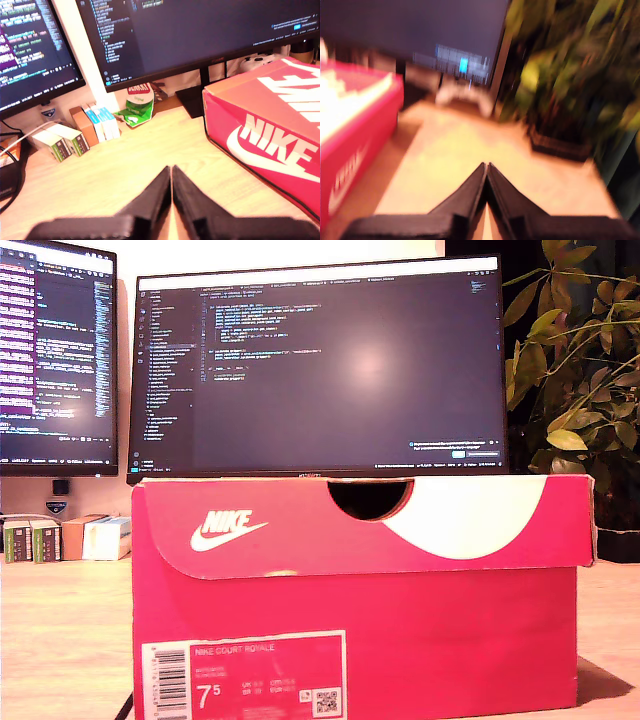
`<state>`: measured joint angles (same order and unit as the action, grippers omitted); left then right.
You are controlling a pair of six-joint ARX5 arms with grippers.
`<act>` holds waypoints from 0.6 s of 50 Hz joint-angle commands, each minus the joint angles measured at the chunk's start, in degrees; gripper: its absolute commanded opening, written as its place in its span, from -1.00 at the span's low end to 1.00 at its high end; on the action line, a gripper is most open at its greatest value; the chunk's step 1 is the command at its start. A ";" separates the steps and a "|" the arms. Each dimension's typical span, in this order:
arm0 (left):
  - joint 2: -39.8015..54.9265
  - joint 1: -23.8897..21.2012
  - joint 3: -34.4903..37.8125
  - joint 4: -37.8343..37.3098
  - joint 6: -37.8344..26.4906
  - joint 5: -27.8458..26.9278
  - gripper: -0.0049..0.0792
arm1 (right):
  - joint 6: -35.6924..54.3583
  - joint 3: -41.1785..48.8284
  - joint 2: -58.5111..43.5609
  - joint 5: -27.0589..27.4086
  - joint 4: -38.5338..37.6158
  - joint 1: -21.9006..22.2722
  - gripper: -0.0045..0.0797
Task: Close the red shoebox by pushing the lid with your left arm and holding the box in place with your right arm
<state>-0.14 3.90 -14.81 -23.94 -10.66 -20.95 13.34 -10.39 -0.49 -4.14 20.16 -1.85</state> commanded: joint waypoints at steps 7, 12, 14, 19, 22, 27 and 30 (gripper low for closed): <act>-0.44 0.07 2.99 3.34 0.15 0.04 -0.93 | -1.14 1.99 0.37 -0.39 -4.48 0.37 -0.92; -0.44 0.07 5.09 3.58 0.42 0.02 -0.93 | -1.11 3.02 0.37 -0.42 -5.16 0.37 -0.92; -0.44 0.07 5.99 4.15 0.55 0.02 -0.93 | -1.11 3.54 0.37 -0.42 -5.35 0.37 -0.92; -0.44 0.07 8.09 6.40 1.27 0.00 -0.93 | -2.03 5.51 0.37 -0.44 -7.85 0.37 -0.92; -0.44 0.07 8.90 6.47 1.29 0.00 -0.93 | -3.26 6.82 0.37 -0.44 -9.40 0.37 -0.92; -0.44 0.07 9.75 7.17 1.38 0.02 -0.93 | -3.48 8.11 0.37 -0.44 -11.02 0.37 -0.92; -0.44 0.07 10.71 9.05 1.51 0.00 -0.93 | -3.48 8.96 0.37 -0.42 -12.28 0.37 -0.92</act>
<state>-0.16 3.90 -6.17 -16.80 -9.41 -20.93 10.33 -2.72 -0.49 -4.51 9.69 -1.85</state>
